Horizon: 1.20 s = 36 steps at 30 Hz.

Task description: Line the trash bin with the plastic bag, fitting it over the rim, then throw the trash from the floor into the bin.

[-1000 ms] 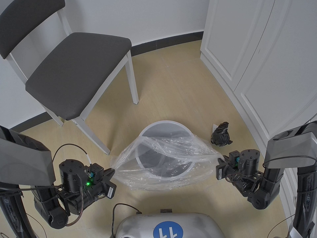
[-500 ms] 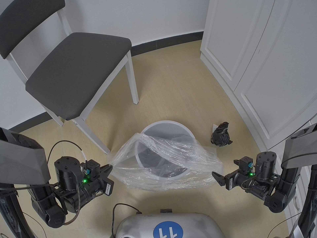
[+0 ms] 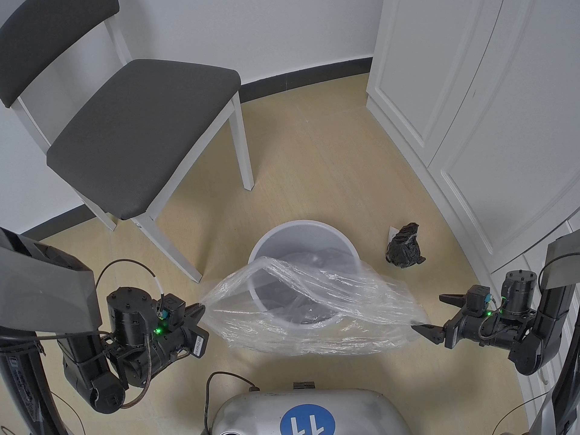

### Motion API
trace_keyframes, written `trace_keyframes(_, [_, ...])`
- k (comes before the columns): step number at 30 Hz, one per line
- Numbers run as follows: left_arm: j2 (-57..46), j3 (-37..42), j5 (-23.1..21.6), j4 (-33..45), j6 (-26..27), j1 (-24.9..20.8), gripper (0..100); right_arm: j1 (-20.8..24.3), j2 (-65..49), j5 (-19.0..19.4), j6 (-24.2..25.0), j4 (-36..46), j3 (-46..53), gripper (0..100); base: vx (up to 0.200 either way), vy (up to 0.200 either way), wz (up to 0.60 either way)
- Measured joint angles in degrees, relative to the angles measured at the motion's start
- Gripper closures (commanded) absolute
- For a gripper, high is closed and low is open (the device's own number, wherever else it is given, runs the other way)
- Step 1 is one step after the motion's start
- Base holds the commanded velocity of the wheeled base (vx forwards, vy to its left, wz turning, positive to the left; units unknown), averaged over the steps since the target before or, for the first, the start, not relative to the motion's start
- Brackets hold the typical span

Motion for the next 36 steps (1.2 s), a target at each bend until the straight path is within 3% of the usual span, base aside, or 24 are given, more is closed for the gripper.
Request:
trace_keyframes(12, [5.4, -2.8, 1.5, 0.0, 0.5, 3.6, 100, -7.5, 1.5, 8.2, -7.0, 0.0, 1.5, 0, 0.000, 0.000, 0.00])
trace_keyframes(19, [5.9, -3.4, 2.1, -0.1, 0.3, 4.0, 100, -7.6, 1.2, 6.5, -7.1, 0.0, 1.1, 0, 0.000, 0.000, 0.00])
trace_keyframes(27, [4.3, -3.2, 2.1, -0.1, -0.1, 3.8, 100, -2.7, -1.7, -8.4, -5.1, 0.0, 1.0, 0, 0.000, 0.000, 0.00])
trace_keyframes(32, [2.8, -2.9, 2.1, -0.1, -0.2, 3.2, 100, 2.9, -3.9, -22.3, -3.3, 0.0, 0.3, 0, 0.000, 0.000, 0.00])
trace_keyframes(35, [1.7, -2.5, 2.1, -0.1, -0.2, 2.7, 100, 5.9, -5.1, -32.2, -4.2, 0.0, -0.8, 0, 0.000, 0.000, 0.00])
trace_keyframes(36, [1.4, -2.5, 2.1, -0.1, -0.3, 2.6, 100, 6.4, -5.4, -33.9, -4.7, 0.0, -1.2, 0, 0.000, 0.000, 0.00])
